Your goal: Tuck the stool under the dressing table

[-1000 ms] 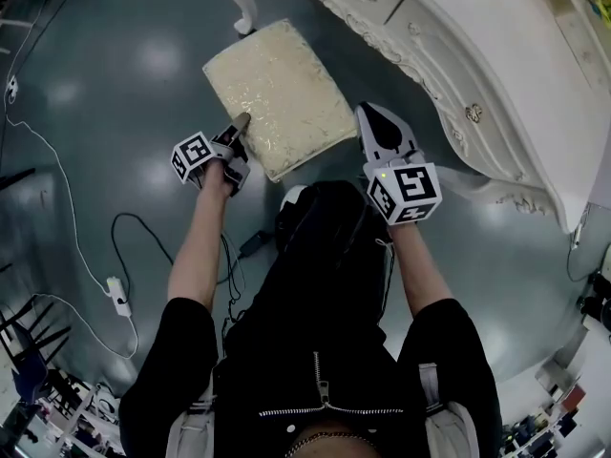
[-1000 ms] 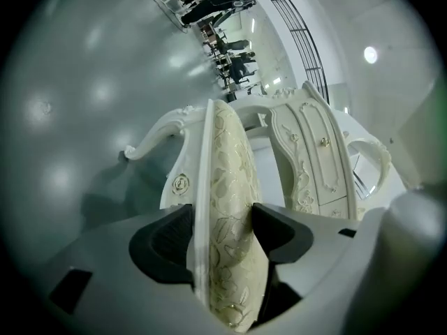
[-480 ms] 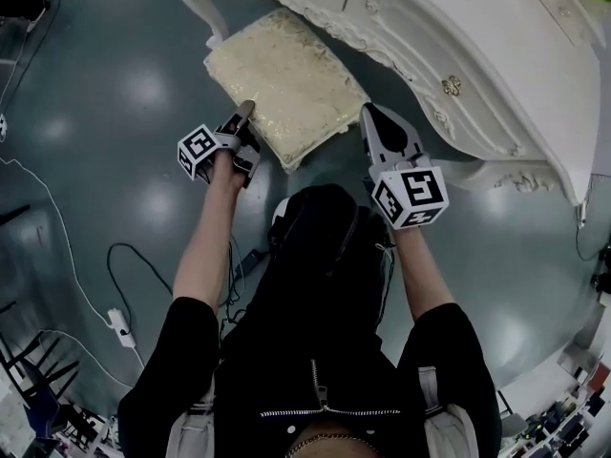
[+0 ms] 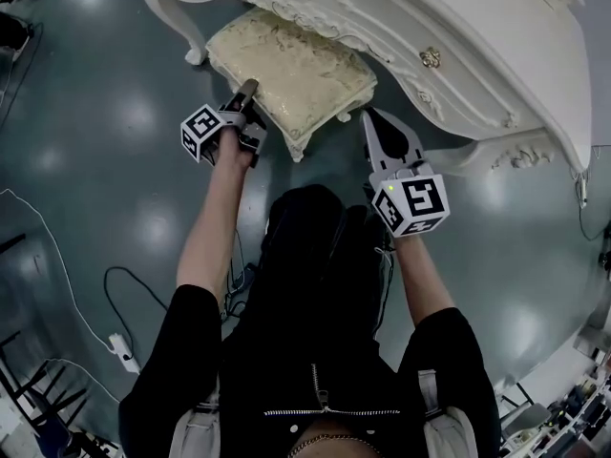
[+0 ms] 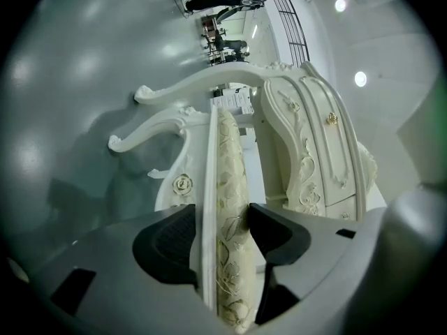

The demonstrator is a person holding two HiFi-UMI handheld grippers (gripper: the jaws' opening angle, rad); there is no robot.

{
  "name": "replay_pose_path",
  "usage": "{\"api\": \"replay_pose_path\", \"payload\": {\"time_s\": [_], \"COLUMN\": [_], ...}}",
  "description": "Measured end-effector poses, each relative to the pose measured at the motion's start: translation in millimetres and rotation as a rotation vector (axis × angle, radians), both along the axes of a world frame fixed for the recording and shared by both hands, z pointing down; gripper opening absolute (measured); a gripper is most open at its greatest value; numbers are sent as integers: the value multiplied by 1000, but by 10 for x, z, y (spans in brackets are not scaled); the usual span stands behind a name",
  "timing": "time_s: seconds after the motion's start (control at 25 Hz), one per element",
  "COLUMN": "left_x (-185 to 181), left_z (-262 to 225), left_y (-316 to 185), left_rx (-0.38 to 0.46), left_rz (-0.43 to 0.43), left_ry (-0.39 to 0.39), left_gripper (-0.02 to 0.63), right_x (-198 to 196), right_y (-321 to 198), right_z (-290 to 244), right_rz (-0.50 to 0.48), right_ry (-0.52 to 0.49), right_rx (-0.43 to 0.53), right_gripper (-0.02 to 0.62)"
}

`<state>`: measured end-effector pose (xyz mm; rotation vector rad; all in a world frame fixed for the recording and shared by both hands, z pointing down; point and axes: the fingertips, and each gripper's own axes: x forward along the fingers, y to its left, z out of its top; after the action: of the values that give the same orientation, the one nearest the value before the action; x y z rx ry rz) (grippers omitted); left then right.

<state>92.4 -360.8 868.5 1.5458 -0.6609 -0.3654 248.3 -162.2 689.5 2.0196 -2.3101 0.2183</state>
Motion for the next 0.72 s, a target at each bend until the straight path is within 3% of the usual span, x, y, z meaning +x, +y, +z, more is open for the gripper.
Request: {"api": "replay_pose_path", "payload": {"time_s": [0.72], "left_x": [1201], "left_z": [-1], "left_y": [-441], "left_rx": [18], "left_rz": [52], "left_ry": [108], "left_gripper": [232], "right_x": [321], "right_y": [347], "right_z": [319], "right_rz": [89], "right_ry": [25], "right_rx": [24], "right_gripper": [4]}}
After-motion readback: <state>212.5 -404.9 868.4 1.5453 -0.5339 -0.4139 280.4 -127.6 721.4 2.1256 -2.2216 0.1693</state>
